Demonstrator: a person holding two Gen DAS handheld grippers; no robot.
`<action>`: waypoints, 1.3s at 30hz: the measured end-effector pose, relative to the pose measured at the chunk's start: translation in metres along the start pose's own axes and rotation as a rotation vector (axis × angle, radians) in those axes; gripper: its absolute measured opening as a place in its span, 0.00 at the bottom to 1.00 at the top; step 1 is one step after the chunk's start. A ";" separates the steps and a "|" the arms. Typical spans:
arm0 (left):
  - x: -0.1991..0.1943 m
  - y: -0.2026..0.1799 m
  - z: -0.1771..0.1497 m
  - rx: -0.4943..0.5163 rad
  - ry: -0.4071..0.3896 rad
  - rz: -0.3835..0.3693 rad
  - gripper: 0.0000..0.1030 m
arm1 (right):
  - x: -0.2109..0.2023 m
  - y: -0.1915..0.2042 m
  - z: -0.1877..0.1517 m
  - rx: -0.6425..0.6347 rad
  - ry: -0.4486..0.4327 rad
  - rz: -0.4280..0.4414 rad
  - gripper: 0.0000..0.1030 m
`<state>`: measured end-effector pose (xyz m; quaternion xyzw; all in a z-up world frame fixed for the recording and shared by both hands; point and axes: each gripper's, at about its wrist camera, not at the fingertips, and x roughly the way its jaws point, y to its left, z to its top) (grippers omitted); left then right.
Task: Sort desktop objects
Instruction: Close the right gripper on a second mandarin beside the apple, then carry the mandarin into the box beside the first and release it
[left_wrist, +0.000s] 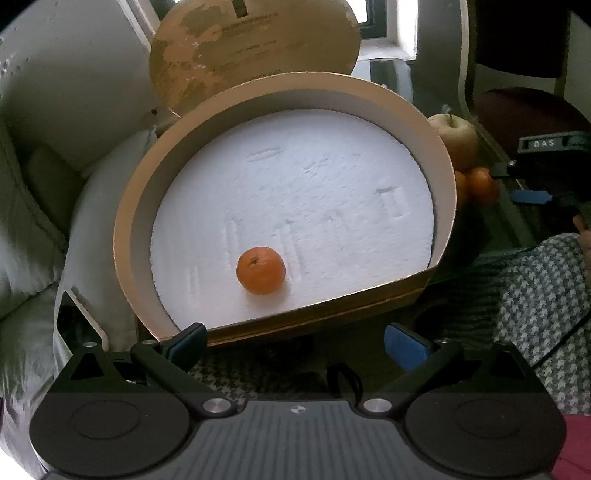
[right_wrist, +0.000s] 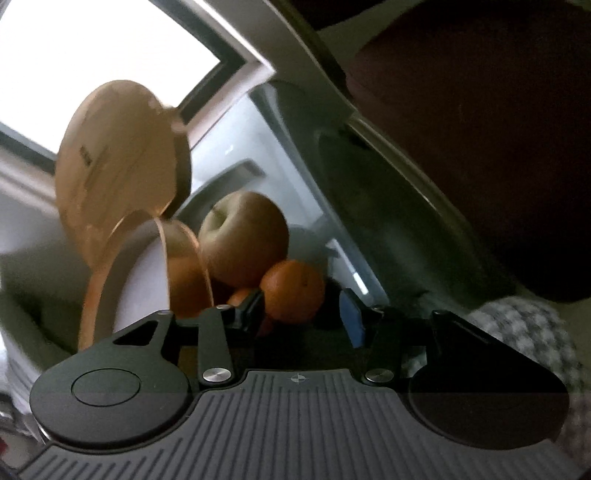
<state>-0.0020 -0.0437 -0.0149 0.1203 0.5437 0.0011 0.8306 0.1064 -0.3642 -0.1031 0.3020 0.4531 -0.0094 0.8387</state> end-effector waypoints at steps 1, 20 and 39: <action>0.001 0.001 0.000 -0.002 0.002 0.002 0.99 | 0.004 -0.001 0.002 0.010 0.006 0.003 0.50; 0.003 0.009 -0.002 -0.030 0.009 -0.003 0.99 | 0.032 -0.002 0.005 0.068 0.045 0.011 0.47; -0.004 0.051 -0.019 -0.173 -0.050 -0.051 0.99 | -0.046 0.064 -0.028 -0.221 -0.007 -0.032 0.47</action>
